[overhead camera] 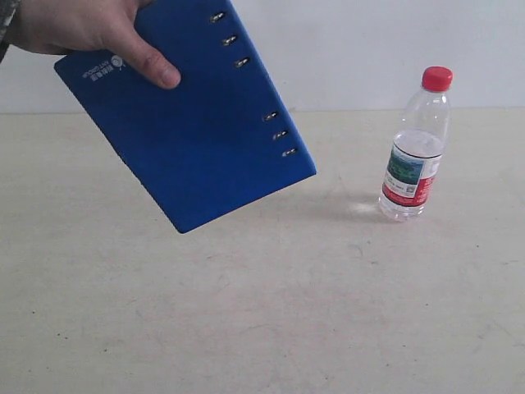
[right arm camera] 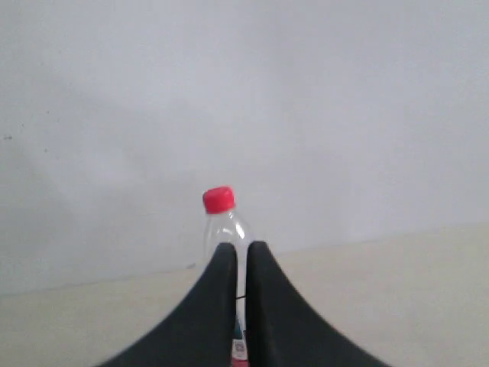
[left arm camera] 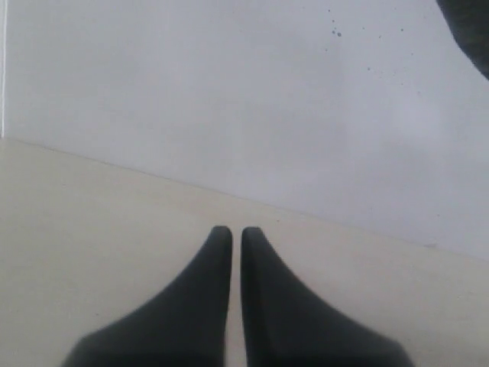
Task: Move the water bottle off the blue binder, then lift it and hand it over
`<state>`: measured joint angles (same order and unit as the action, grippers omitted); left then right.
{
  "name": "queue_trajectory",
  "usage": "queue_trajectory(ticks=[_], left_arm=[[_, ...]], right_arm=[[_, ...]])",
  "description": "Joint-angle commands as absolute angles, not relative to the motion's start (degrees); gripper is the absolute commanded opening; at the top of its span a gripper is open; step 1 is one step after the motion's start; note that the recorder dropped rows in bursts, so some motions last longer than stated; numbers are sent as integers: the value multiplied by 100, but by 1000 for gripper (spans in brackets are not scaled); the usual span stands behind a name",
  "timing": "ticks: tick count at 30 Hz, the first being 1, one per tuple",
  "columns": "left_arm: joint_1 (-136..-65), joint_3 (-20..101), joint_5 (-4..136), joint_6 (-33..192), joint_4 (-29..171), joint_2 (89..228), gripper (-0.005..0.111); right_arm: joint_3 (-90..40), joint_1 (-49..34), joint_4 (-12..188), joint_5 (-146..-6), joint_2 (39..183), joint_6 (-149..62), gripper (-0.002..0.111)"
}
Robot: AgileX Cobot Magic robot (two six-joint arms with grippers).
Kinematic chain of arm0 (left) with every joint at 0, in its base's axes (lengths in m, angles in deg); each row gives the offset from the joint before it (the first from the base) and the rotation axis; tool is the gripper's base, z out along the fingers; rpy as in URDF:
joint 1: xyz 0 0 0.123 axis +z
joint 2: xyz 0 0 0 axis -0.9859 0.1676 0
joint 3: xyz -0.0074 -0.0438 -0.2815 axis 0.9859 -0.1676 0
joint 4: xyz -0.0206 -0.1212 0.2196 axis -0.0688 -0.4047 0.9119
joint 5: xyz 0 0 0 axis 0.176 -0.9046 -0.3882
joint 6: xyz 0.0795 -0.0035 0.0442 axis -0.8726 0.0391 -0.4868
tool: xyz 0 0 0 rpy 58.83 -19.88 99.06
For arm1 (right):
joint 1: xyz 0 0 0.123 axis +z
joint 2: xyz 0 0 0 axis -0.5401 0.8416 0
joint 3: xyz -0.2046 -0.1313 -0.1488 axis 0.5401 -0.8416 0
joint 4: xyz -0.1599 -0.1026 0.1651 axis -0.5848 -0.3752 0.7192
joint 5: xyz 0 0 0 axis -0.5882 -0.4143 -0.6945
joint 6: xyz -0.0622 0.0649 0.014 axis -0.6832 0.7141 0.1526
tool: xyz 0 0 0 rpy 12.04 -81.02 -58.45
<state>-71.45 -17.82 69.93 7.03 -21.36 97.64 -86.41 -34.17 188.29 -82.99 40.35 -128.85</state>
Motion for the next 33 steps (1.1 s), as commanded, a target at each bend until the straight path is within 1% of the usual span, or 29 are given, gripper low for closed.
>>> queue_trajectory(ticks=[1,5,9,11,13,16,18,21,24,25,27,28,29,30,33], left_arm=[[-7156,-1743,6960,685,-2101,9693,4],[-7156,-1743,6962,685,-2101,9666,4],[-7156,-1743,6962,685,-2101,9666,4],[-7156,-1743,6962,685,-2101,9666,4],[-7156,-1743,6962,685,-2101,9666,4],[-7156,-1743,6962,685,-2101,9666,4],[-7156,-1743,6962,685,-2101,9666,4],[-7156,-1743,6962,685,-2101,9666,4],[-7156,-1743,6962,685,-2101,9666,4],[-7156,-1743,6962,685,-2101,9666,4],[-7156,-1743,6962,685,-2101,9666,4],[-7156,-1743,6939,685,-2101,9667,4],[-7156,-1743,6950,685,-2101,9667,4],[-7156,-1743,6961,685,-2101,9667,4],[-7156,-1743,6961,685,-2101,9667,4]], right_arm=[[-8473,-4136,18817,-9385,3925,-13127,0],[-8227,-4352,18817,-9965,3925,-13416,0],[-7930,-4352,18817,-10044,3925,-14326,0],[-7784,-4352,18757,-9876,3925,-14388,0],[-7673,-4352,17788,-9651,3925,-13579,0],[-7562,-4352,14733,-9596,3925,-10563,0],[-7606,-4352,12488,-9950,3925,-8114,0],[-7978,-4352,11932,-9690,3925,-7382,0],[-8940,-4352,11922,-8539,3925,-7018,0],[-8977,-4352,11922,-8375,3925,-6870,0],[-8977,-4352,11584,-9277,3925,-6314,0],[-8977,-4352,11331,-10091,3925,-5787,0],[-8931,-4352,11359,-10819,3925,-5770,0],[-8860,-4352,11477,-11150,3925,-5750,0],[-8860,-4352,11766,-11229,3925,-6184,0]])
